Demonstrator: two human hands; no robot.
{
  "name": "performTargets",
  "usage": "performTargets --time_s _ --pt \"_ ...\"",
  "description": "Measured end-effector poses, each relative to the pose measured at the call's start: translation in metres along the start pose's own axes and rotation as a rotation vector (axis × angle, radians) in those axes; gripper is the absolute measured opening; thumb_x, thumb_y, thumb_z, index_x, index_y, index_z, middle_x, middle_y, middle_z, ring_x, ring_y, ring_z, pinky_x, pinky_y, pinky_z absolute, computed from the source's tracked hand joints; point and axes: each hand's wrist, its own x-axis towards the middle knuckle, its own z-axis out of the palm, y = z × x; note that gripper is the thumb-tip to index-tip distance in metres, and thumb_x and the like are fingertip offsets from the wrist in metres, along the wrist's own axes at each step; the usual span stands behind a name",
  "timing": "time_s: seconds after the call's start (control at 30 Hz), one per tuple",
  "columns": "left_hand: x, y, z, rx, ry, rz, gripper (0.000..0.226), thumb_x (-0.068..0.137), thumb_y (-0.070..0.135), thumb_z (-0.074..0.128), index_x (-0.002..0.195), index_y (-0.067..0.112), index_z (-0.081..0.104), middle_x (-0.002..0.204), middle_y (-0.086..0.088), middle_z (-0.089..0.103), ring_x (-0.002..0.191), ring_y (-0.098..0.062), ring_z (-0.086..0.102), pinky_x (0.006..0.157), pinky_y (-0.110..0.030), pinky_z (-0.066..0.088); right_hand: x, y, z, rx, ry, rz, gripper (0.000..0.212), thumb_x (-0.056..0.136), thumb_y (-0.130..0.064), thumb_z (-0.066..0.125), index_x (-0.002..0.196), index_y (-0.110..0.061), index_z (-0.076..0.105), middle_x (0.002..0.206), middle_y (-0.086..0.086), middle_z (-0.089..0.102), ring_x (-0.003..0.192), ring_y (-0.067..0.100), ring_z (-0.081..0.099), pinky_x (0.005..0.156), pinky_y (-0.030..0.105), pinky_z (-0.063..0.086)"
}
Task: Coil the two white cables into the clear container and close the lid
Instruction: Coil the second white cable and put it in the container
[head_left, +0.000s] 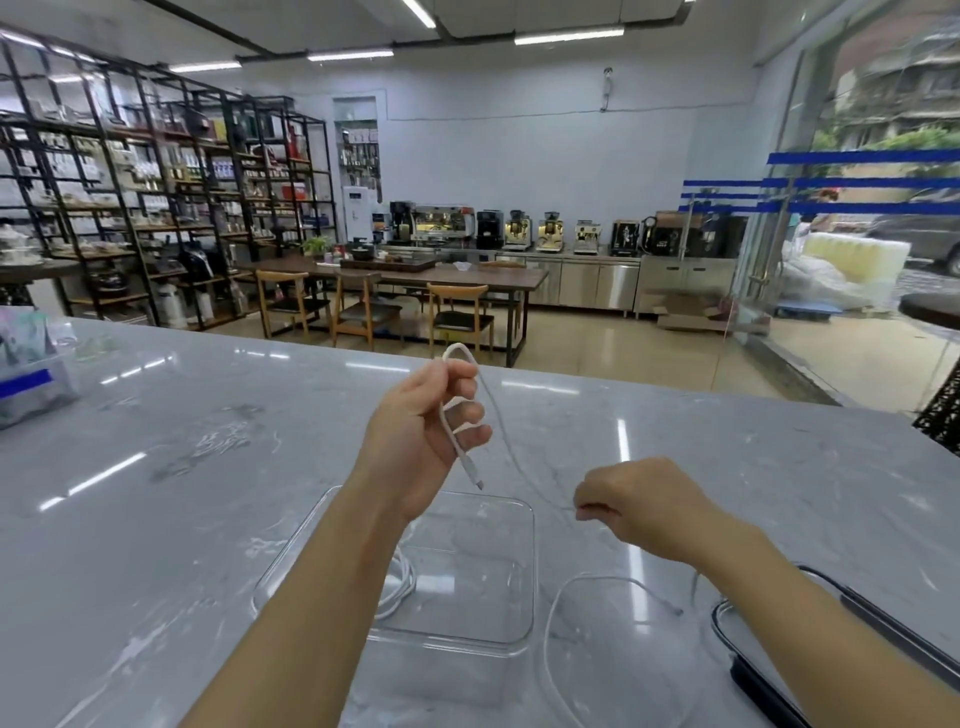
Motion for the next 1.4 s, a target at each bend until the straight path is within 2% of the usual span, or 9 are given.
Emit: performTargets --time_s 0.13,0.3,0.43,0.63,0.8,0.93,1.07,1.23,1.4 --pt "-0.003 -0.008 -0.002 0.431 0.007 -0.007 0.033 0.100 0.018 0.033 0.084 0.008 0.061 0.076 -0.007 0.067 0.065 -0.020 0.068 0.072 -0.040 0.059 0.000 -0.028 -0.029 0.136 -0.081 -0.076 0.022 0.093 -0.033 0.047 0.104 -0.027 0.064 0.110 -0.011 0.067 0.101 0.012 0.058 0.083 0.029 0.045" --pt "-0.012 -0.016 -0.001 0.727 -0.189 -0.061 0.034 0.099 0.013 0.034 0.080 0.005 0.060 0.061 -0.001 0.071 0.057 -0.014 0.067 0.065 -0.022 0.053 0.000 -0.048 -0.053 0.261 0.110 -0.226 0.025 0.087 -0.038 0.044 0.088 -0.022 0.064 0.077 -0.009 0.068 0.069 0.009 0.055 0.062 0.028 0.045" --pt "-0.020 -0.015 -0.003 0.824 -0.371 -0.117 0.038 0.100 0.014 0.033 0.073 0.008 0.061 0.049 0.000 0.061 0.045 -0.016 0.052 0.065 -0.030 0.047 0.002 -0.044 -0.060 0.330 0.168 -0.203 0.027 0.088 -0.039 0.042 0.082 -0.024 0.063 0.065 -0.021 0.054 0.066 0.000 0.044 0.054 0.017 0.032" --pt "-0.025 -0.010 -0.012 0.535 -0.505 -0.257 0.035 0.098 0.021 0.035 0.071 0.015 0.056 0.045 0.009 0.032 0.044 -0.009 0.025 0.048 -0.019 0.030 0.005 -0.036 -0.057 0.285 0.363 -0.141 0.040 0.081 -0.051 0.045 0.079 -0.015 0.065 0.065 -0.007 0.062 0.056 0.008 0.050 0.053 0.025 0.042" --pt "-0.015 -0.005 -0.012 0.355 -0.282 -0.216 0.035 0.099 0.016 0.030 0.069 0.012 0.046 0.041 0.011 0.029 0.035 -0.004 0.021 0.041 -0.019 0.018 0.004 -0.019 -0.044 0.453 0.139 0.217 0.064 0.074 -0.044 0.069 0.129 -0.024 0.043 0.121 -0.005 0.050 0.108 0.013 0.049 0.095 0.034 0.039" --pt "-0.011 0.004 -0.017 0.236 -0.253 -0.179 0.034 0.098 0.015 0.030 0.070 0.011 0.047 0.042 0.010 0.028 0.036 -0.005 0.019 0.040 -0.020 0.017 -0.006 -0.004 -0.025 0.951 0.058 0.453 0.044 0.075 -0.013 0.074 0.110 -0.023 0.049 0.093 0.005 0.059 0.081 0.023 0.063 0.072 0.031 0.048" --pt "-0.010 0.007 -0.018 0.139 -0.248 -0.177 0.029 0.094 0.016 0.034 0.070 0.010 0.049 0.041 0.009 0.030 0.034 -0.004 0.021 0.039 -0.019 0.018 -0.011 -0.004 -0.012 1.292 0.293 0.474 0.019 0.080 0.005 0.063 0.084 -0.010 0.053 0.068 0.009 0.054 0.051 0.013 0.059 0.053 0.020 0.048" --pt "-0.010 0.007 -0.020 0.063 -0.177 -0.163 0.030 0.095 0.017 0.034 0.070 0.009 0.048 0.039 0.010 0.030 0.032 -0.003 0.022 0.036 -0.018 0.020 -0.008 0.004 -0.013 1.123 0.638 0.606 0.022 0.085 0.000 0.058 0.068 -0.013 0.058 0.064 0.007 0.056 0.050 0.006 0.052 0.051 0.012 0.043" --pt "-0.003 0.010 -0.021 -0.114 -0.062 -0.158 0.033 0.097 0.018 0.031 0.068 0.011 0.045 0.037 0.010 0.030 0.028 -0.003 0.024 0.034 -0.017 0.019 -0.012 -0.002 -0.024 0.785 -0.152 0.258 0.028 0.090 -0.010 0.053 0.066 -0.023 0.058 0.055 -0.007 0.046 0.052 0.006 0.041 0.054 0.017 0.034"
